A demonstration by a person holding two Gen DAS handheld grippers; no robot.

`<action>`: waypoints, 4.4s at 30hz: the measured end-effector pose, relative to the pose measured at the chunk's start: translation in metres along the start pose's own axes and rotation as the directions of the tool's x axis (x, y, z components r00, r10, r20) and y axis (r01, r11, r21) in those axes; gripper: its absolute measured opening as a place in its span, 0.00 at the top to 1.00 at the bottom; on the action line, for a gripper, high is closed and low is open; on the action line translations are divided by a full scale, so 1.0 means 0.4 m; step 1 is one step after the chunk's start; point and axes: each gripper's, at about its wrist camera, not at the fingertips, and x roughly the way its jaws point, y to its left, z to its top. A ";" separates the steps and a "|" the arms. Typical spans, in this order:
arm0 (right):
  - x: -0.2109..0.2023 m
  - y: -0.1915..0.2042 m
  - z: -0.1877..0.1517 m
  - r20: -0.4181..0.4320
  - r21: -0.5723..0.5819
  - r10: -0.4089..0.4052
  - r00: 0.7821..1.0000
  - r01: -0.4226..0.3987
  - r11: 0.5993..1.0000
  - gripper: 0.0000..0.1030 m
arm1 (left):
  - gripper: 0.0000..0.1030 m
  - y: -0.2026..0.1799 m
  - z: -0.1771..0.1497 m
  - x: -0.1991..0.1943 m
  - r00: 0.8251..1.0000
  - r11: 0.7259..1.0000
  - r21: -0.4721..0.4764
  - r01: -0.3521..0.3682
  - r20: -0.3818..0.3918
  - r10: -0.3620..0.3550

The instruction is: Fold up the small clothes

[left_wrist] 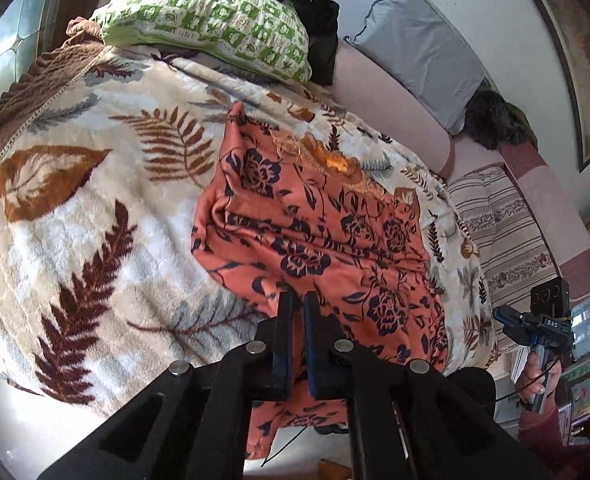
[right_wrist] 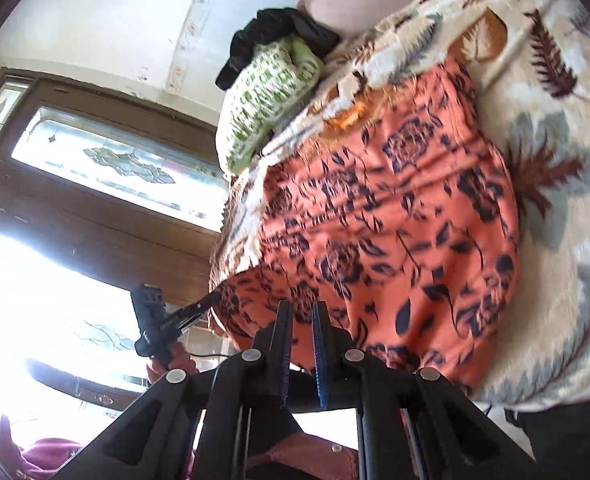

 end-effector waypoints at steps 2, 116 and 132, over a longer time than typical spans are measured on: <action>0.022 0.012 0.044 -0.012 -0.031 -0.170 0.985 0.170 0.985 0.89 | 0.95 0.000 0.036 -0.002 0.999 0.998 0.028 -0.051 0.017 0.050; 0.423 -0.170 0.327 0.146 -0.083 -0.620 0.771 0.634 0.769 0.45 | 0.09 0.140 0.238 0.429 0.875 0.872 -0.127 -0.473 0.043 0.482; 0.272 -0.227 0.281 0.207 0.052 -0.594 0.777 0.598 0.800 0.50 | 0.03 -0.049 0.157 0.498 0.804 0.784 0.206 -0.586 0.030 0.593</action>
